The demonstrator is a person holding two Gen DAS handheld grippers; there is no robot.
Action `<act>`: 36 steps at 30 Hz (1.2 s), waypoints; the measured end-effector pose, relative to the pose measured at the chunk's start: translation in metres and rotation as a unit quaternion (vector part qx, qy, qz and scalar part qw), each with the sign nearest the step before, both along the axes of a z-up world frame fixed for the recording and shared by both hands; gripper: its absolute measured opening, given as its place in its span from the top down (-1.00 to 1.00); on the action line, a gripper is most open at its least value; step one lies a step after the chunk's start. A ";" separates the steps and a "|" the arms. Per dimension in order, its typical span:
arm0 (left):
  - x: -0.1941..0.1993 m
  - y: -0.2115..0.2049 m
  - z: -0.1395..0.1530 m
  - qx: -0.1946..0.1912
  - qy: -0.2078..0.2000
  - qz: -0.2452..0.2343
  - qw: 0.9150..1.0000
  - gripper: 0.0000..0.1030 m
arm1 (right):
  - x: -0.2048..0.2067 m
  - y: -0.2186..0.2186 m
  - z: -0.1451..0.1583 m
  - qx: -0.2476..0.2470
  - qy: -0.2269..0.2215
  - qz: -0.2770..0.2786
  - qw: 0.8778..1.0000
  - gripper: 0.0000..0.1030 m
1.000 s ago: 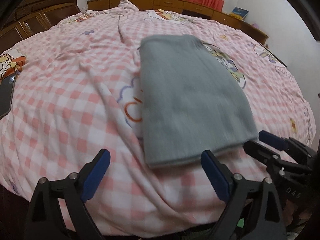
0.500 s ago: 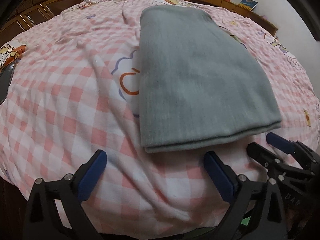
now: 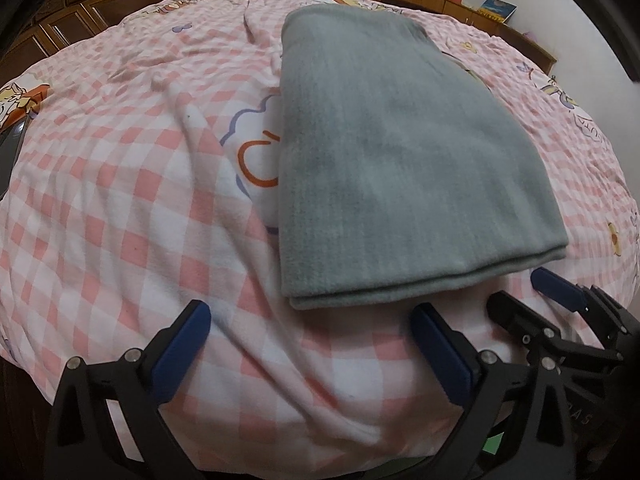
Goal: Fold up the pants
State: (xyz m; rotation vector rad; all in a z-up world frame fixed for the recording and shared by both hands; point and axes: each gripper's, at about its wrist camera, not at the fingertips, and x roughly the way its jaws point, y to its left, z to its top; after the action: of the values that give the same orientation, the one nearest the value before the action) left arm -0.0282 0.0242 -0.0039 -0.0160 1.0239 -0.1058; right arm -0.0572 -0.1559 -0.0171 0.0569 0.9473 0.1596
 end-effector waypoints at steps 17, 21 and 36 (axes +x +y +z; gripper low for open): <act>0.001 0.001 -0.001 -0.002 0.001 0.001 1.000 -0.99 | 0.000 0.001 0.000 -0.002 0.000 0.000 1.000 -0.43; 0.001 0.001 -0.001 -0.002 0.001 0.001 1.000 -0.99 | 0.000 0.001 0.000 -0.001 0.000 0.000 1.000 -0.43; 0.001 0.001 -0.001 -0.002 0.001 0.001 1.000 -0.99 | 0.000 0.001 -0.001 -0.001 -0.001 0.000 1.000 -0.43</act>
State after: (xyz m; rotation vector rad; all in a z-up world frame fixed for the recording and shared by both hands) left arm -0.0269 0.0251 -0.0050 -0.0211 1.0257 -0.1064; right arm -0.0572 -0.1546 -0.0179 0.0540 0.9463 0.1586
